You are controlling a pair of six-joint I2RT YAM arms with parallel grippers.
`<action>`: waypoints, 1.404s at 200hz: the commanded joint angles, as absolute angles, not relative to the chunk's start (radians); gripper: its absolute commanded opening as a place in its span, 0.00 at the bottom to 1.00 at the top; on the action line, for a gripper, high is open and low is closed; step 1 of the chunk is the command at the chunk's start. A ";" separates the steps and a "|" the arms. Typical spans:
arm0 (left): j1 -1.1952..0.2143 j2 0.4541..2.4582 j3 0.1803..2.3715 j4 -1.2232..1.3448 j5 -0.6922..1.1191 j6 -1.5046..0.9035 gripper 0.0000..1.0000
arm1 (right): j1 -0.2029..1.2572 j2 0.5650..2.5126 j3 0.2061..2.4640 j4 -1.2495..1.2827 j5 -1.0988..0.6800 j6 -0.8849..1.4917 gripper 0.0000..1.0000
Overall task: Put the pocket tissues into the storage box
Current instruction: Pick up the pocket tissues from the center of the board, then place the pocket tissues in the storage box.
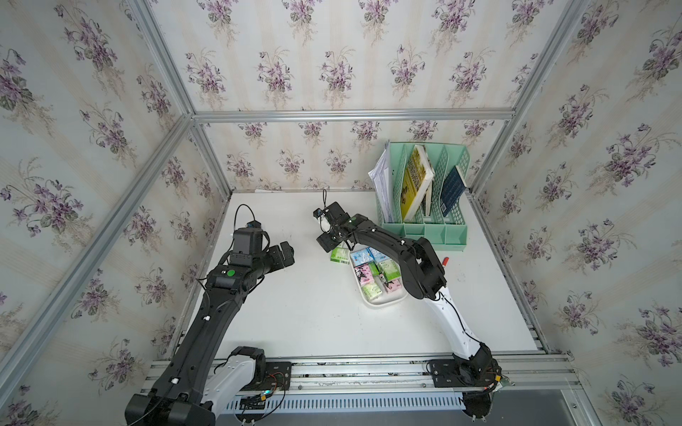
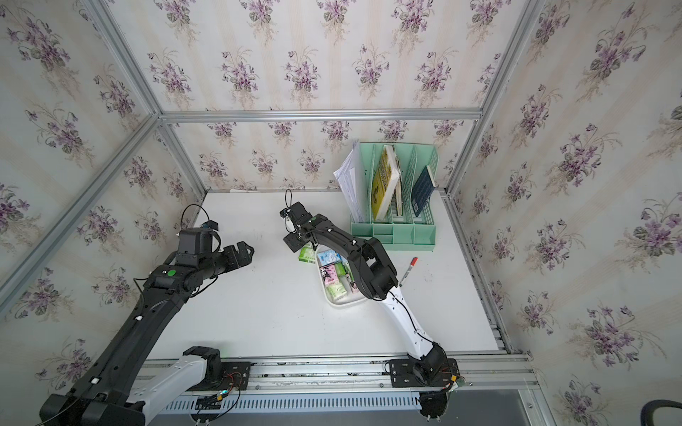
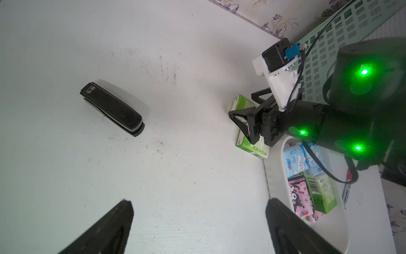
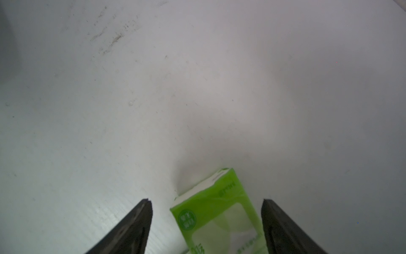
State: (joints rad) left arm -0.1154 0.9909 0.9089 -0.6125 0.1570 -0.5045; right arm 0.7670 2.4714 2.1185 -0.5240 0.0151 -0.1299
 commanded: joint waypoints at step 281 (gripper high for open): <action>-0.101 0.955 0.888 -0.606 0.193 -0.515 0.99 | 0.718 1.731 1.473 -0.349 -0.117 0.152 0.37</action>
State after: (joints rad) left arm -0.1024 0.9482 0.8967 -0.6483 0.1677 -0.4984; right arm 0.7261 1.8629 1.5970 -0.3824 -0.1402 0.0757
